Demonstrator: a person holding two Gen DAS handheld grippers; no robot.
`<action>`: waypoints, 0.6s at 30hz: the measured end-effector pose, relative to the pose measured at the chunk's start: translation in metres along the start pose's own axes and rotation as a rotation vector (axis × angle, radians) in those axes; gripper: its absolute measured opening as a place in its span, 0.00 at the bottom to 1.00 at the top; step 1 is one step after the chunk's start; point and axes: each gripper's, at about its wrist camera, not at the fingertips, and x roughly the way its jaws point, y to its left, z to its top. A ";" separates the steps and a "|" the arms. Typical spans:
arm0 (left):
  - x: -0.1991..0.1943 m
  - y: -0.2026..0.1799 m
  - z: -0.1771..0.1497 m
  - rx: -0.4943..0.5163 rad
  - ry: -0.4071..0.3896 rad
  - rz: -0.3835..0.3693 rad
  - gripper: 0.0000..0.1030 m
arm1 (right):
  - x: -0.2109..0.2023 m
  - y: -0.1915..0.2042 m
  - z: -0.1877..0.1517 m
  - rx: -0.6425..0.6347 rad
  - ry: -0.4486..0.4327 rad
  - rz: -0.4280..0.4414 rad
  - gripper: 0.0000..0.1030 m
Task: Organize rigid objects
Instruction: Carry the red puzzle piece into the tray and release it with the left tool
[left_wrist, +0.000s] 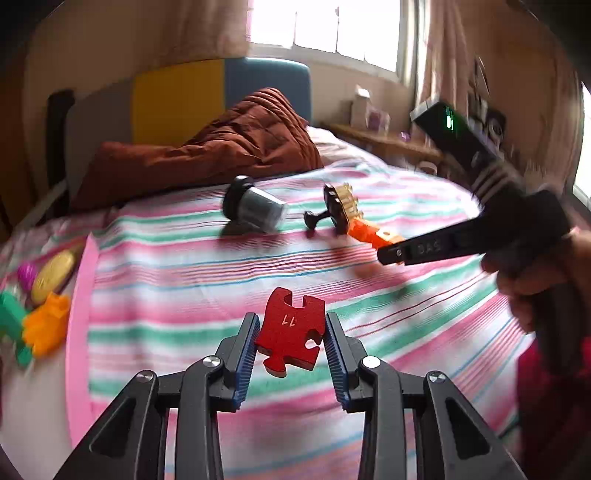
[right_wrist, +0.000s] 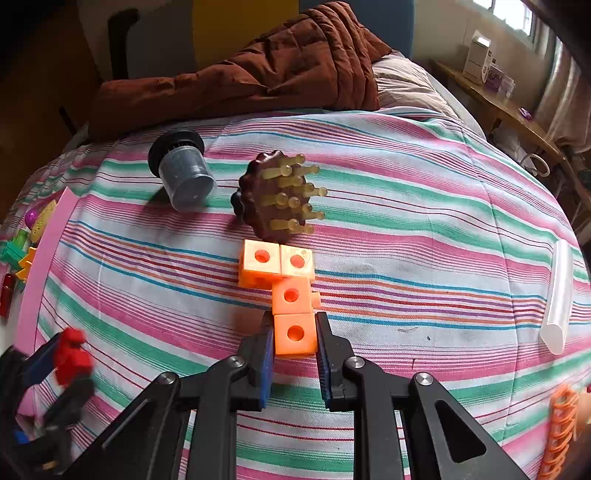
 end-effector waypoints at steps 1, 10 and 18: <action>-0.006 0.003 -0.002 -0.018 -0.006 -0.007 0.34 | 0.000 0.001 0.000 0.001 0.000 0.002 0.20; -0.055 0.027 -0.023 -0.073 -0.021 -0.007 0.34 | 0.006 0.000 0.001 0.010 0.015 0.007 0.20; -0.083 0.083 -0.030 -0.165 -0.011 0.092 0.34 | 0.004 0.003 0.002 0.004 -0.001 0.037 0.20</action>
